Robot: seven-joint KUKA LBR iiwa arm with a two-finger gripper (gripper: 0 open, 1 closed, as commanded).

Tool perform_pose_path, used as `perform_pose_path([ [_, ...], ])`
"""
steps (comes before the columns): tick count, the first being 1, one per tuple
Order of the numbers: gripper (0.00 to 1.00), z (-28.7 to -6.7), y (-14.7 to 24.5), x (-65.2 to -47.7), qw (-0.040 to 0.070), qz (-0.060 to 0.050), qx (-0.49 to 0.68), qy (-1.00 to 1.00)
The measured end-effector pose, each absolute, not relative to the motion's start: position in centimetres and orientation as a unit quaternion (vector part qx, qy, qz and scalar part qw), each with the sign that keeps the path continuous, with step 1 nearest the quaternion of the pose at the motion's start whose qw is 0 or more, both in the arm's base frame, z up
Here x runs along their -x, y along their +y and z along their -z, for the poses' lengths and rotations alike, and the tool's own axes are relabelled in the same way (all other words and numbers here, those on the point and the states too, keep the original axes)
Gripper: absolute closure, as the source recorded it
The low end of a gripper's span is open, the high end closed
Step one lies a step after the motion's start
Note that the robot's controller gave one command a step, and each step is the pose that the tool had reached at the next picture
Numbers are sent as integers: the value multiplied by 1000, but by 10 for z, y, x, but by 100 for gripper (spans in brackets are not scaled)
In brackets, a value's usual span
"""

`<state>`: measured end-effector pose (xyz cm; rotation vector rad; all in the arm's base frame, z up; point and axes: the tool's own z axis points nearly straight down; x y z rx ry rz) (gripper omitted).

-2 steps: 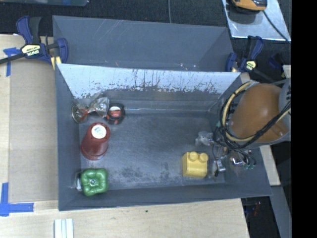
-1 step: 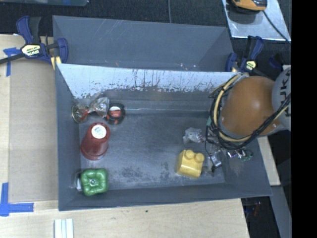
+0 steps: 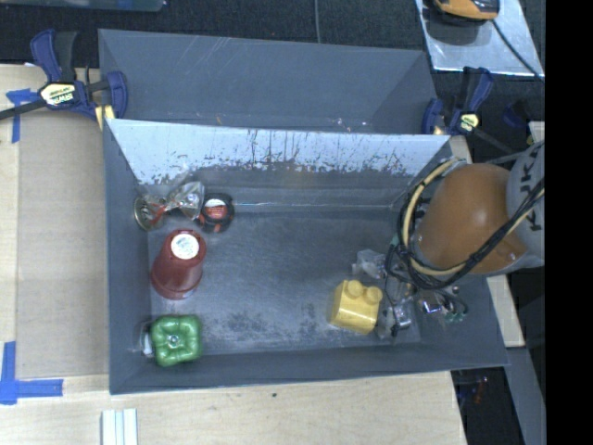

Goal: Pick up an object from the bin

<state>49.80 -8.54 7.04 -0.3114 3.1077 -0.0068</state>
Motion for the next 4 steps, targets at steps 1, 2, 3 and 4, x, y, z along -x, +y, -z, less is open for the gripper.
perform_pose_path([
  [1, 100, -73, -47, -490, 13, 3, 133, 991],
  [2, 100, -73, -47, -490, 13, 3, 133, 991],
  [3, 100, -74, -48, -488, 13, 2, 87, 996],
  [4, 100, -157, -45, -494, 12, 2, 107, 994],
])
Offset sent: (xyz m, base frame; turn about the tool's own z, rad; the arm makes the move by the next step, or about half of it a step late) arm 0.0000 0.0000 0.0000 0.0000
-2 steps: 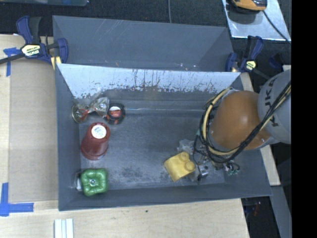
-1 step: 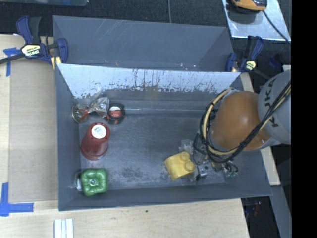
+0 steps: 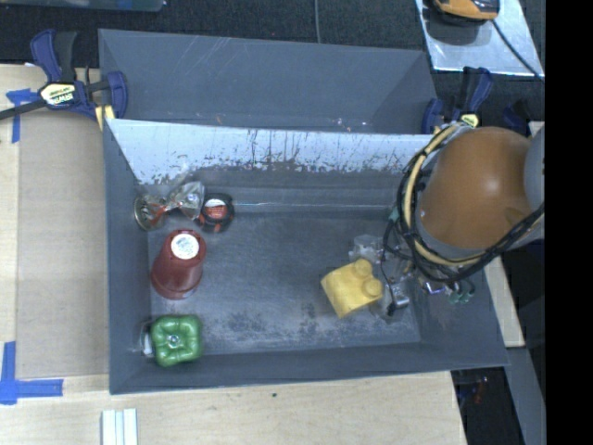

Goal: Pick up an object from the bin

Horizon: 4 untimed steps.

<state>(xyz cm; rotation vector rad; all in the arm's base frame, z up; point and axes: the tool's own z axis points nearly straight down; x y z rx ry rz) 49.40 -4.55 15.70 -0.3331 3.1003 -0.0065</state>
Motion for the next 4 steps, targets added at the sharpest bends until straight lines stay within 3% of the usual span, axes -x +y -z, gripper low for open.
perform_pose_path([
  [1, 100, -115, -98, -522, 13, 5, 276, 961],
  [2, 100, -114, -88, -519, 14, 4, 251, 968],
  [3, 100, -95, -90, -511, 14, 3, 138, 990],
  [4, 100, -113, -75, -498, 17, 3, 178, 984],
])
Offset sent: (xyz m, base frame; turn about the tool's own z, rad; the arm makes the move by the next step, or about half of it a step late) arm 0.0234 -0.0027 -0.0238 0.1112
